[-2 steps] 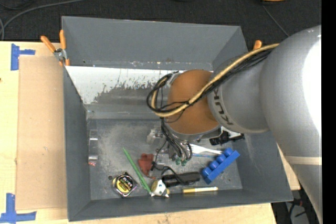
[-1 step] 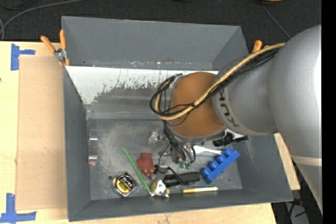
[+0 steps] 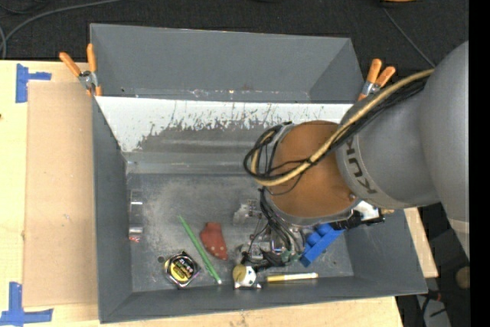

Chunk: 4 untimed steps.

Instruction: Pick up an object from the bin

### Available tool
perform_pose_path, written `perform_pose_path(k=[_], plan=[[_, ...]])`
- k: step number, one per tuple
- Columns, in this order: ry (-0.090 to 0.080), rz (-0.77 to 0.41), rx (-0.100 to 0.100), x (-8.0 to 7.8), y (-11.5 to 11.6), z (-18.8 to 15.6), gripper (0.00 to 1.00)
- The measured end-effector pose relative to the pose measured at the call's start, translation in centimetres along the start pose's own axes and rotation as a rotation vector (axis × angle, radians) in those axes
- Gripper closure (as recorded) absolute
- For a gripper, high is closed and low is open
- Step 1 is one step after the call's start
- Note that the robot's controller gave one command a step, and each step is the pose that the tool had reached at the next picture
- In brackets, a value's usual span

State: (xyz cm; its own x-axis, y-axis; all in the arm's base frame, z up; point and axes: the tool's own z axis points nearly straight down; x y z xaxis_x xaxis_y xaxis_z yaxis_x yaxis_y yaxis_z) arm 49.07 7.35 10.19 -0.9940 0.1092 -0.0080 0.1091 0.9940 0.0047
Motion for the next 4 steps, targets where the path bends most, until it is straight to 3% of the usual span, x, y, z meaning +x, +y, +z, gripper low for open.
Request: perform_pose_path(k=[1,2,3,4], plan=[[-0.004,0.118,-0.002,1.0,2.5,2.7,0.00],[-0.001,0.238,-0.002,2.1,6.0,3.2,1.00],[-0.001,0.239,-0.002,2.1,6.0,3.2,1.00],[0.008,0.238,0.003,2.4,5.9,0.6,1.00]])
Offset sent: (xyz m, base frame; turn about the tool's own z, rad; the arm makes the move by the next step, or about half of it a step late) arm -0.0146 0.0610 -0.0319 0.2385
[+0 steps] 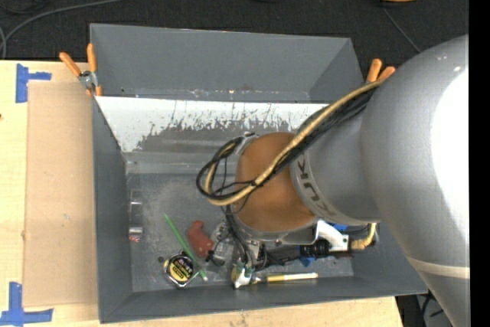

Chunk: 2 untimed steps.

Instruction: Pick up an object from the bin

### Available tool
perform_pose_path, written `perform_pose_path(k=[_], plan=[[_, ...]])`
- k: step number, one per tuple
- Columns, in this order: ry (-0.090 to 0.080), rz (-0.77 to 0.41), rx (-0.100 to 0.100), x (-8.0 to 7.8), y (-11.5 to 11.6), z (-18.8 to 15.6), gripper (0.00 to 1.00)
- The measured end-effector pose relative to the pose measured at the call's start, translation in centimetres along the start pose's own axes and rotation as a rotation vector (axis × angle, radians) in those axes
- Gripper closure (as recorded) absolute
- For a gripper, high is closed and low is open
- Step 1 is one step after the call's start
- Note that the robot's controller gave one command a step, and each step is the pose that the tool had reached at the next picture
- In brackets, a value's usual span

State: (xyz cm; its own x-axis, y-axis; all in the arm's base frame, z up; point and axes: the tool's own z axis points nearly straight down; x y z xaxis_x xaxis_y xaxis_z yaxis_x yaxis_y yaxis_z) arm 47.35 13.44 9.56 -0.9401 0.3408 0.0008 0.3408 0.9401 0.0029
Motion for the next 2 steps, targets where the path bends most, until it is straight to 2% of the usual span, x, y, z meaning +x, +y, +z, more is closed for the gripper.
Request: perform_pose_path(k=[2], plan=[[-0.005,-0.003,-0.004,-0.2,0.1,-5.9,1.00]])
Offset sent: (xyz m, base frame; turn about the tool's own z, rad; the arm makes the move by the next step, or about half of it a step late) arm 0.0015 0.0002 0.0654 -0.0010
